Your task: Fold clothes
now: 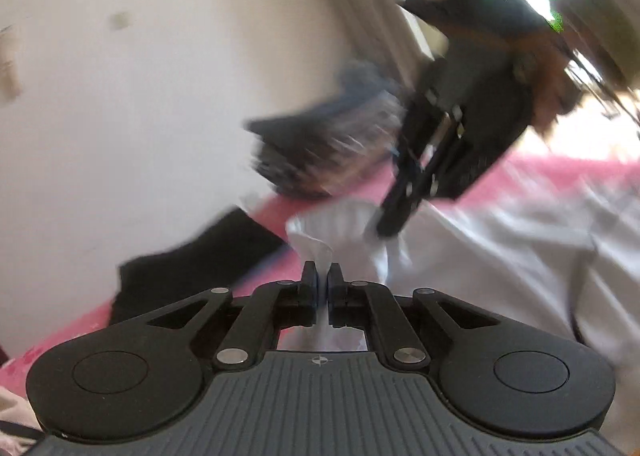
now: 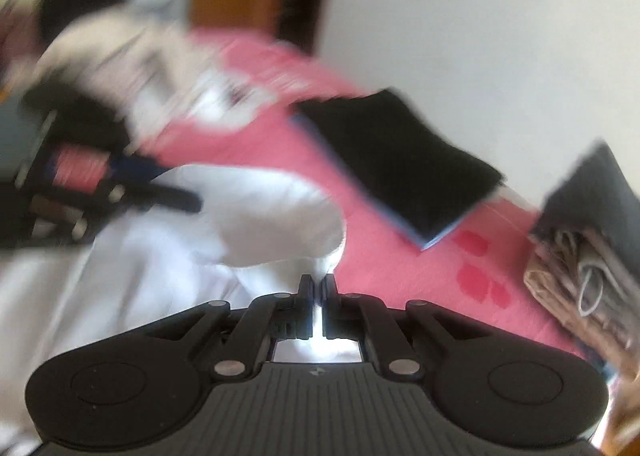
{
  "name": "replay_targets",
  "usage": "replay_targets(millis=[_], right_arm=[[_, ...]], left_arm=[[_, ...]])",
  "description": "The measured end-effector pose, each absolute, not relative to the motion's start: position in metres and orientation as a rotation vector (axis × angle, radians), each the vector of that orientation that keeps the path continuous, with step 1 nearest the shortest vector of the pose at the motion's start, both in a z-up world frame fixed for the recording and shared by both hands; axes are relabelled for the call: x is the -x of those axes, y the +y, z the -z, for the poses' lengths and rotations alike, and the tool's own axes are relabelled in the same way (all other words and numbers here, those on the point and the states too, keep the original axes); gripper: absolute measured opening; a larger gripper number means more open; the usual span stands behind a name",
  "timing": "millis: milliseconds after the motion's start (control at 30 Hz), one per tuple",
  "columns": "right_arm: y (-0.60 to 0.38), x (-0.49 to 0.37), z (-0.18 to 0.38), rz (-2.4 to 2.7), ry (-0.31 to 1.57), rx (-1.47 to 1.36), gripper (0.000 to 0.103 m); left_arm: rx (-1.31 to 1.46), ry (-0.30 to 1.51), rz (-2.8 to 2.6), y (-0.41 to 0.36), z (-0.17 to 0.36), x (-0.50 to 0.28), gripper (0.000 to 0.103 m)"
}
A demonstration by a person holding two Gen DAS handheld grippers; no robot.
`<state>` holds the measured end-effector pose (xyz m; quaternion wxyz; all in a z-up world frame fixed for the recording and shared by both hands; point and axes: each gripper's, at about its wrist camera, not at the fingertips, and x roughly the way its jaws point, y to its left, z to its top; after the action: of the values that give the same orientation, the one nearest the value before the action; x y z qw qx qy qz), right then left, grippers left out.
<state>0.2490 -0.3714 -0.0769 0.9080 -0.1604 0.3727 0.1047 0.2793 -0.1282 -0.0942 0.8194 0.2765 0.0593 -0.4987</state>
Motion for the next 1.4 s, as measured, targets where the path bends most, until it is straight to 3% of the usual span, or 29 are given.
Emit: replay_targets(millis=[33,100,167,300,467,500,533,567,667,967,1200,1300,1367,1400], right_arm=[[-0.364,-0.239,0.084,-0.244,0.798,0.395,0.005],[-0.351,-0.221,0.098,-0.286,0.853,0.506,0.012],[-0.343,-0.211,0.112,-0.286,0.902,0.575,0.025],[-0.361,-0.199,0.105,-0.243,0.924,0.409,0.026],[-0.407,-0.205,0.082,-0.160,0.923,-0.042,0.029],[-0.417,-0.208,0.080,-0.149,0.919,-0.146,0.033],[-0.426,-0.210,0.078,-0.141,0.914,-0.256,0.047],[-0.432,-0.215,0.078,-0.123,0.903,-0.355,0.054],[-0.447,-0.230,0.084,-0.041,0.903,-0.580,0.060],[-0.459,-0.263,0.125,0.159,1.038,-0.828,0.060],[-0.459,-0.269,0.139,0.166,1.041,-0.879,0.056],[-0.459,-0.269,0.141,0.161,1.029,-0.878,0.045],[-0.458,-0.269,0.142,0.158,1.022,-0.862,0.019],[-0.458,-0.269,0.143,0.158,1.020,-0.850,0.015]], left_arm=[[-0.628,0.141,1.077,-0.125,0.101,-0.272,0.012],[-0.660,0.184,1.071,-0.117,0.107,-0.265,0.033],[-0.691,0.227,1.064,-0.110,0.114,-0.258,0.038],[-0.622,0.313,1.053,-0.090,0.106,-0.257,0.054],[-0.351,0.470,0.995,-0.066,0.082,-0.278,0.054],[-0.267,0.507,0.989,-0.064,0.079,-0.285,0.054],[-0.182,0.552,0.980,-0.063,0.078,-0.293,0.054],[-0.098,0.617,0.967,-0.066,0.078,-0.304,0.054],[0.041,0.797,0.861,-0.080,0.087,-0.332,0.054],[0.185,1.080,0.667,-0.102,0.116,-0.370,0.053],[0.237,1.064,0.623,-0.096,0.123,-0.378,0.032],[0.246,1.041,0.625,-0.095,0.124,-0.378,0.021],[0.247,1.013,0.628,-0.096,0.123,-0.379,0.015],[0.244,1.000,0.637,-0.098,0.123,-0.380,0.013]])
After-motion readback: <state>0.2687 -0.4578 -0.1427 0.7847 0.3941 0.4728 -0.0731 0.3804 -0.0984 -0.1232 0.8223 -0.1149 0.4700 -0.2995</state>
